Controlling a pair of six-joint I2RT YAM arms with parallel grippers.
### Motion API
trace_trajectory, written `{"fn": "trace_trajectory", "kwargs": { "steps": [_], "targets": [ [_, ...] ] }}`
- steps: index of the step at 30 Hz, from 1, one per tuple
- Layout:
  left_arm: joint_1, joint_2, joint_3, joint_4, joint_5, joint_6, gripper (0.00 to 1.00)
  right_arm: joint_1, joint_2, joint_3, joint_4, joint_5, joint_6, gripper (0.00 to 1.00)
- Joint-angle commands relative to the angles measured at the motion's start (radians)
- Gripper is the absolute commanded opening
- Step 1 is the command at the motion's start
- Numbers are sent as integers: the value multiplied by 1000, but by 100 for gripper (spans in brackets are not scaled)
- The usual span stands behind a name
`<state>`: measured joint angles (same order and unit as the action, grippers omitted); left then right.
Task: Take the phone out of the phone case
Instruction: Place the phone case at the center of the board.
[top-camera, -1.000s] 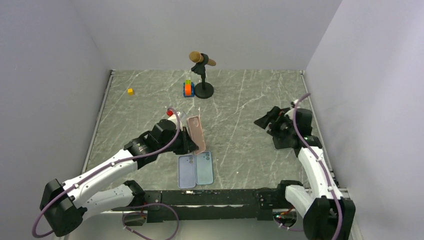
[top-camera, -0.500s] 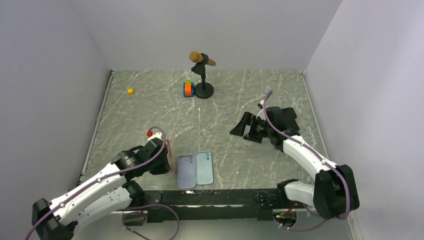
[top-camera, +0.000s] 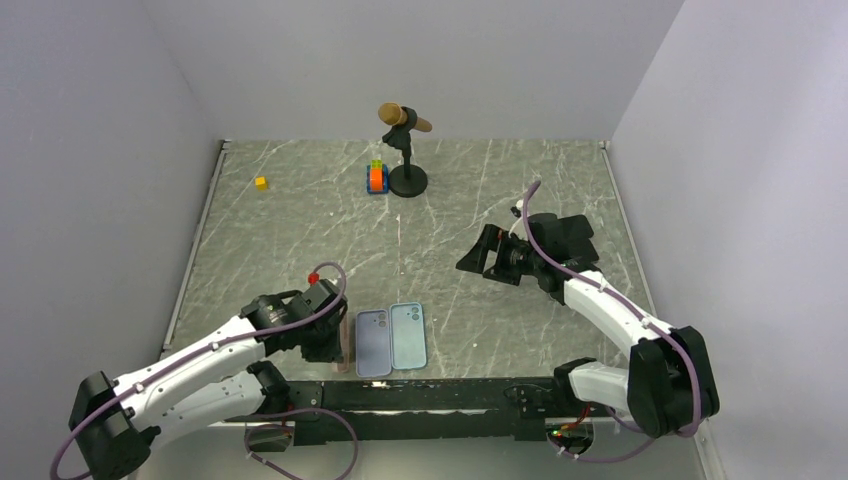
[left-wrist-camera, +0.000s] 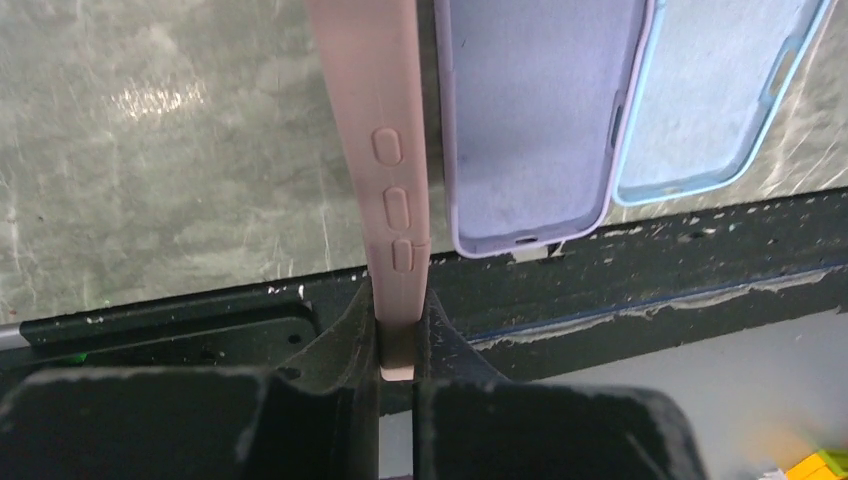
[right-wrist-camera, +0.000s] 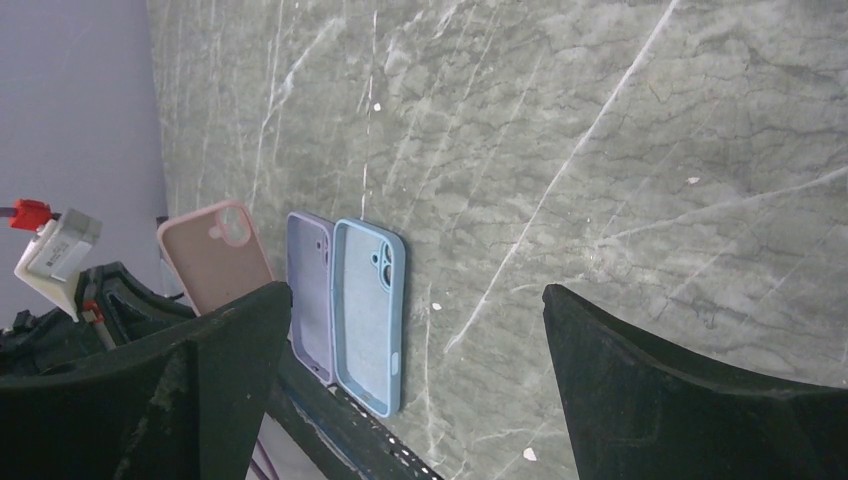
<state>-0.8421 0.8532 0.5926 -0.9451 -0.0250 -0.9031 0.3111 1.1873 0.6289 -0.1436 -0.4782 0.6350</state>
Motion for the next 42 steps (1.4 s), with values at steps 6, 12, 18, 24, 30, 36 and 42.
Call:
{"fn": "trace_trajectory", "kwargs": {
  "steps": [6,12,18,24,30,36,42],
  "targets": [
    [-8,-54,-15,-41,156,15,0,10,18,11,70,-16,-1,100],
    [-8,-54,-52,25,191,8,0,17,19,14,66,-16,4,100],
    [-8,-16,-50,17,115,-7,0,20,17,8,65,-8,1,100],
    [-8,43,-54,23,58,-44,10,23,12,-4,66,-6,2,100],
    [-8,61,-34,-24,-6,-73,49,24,16,-13,74,-8,0,100],
    [-8,60,20,-105,-82,-89,82,28,16,-10,80,-13,-2,100],
    [-8,16,137,-232,-257,-133,100,29,-3,8,29,38,-32,100]
  ]
}}
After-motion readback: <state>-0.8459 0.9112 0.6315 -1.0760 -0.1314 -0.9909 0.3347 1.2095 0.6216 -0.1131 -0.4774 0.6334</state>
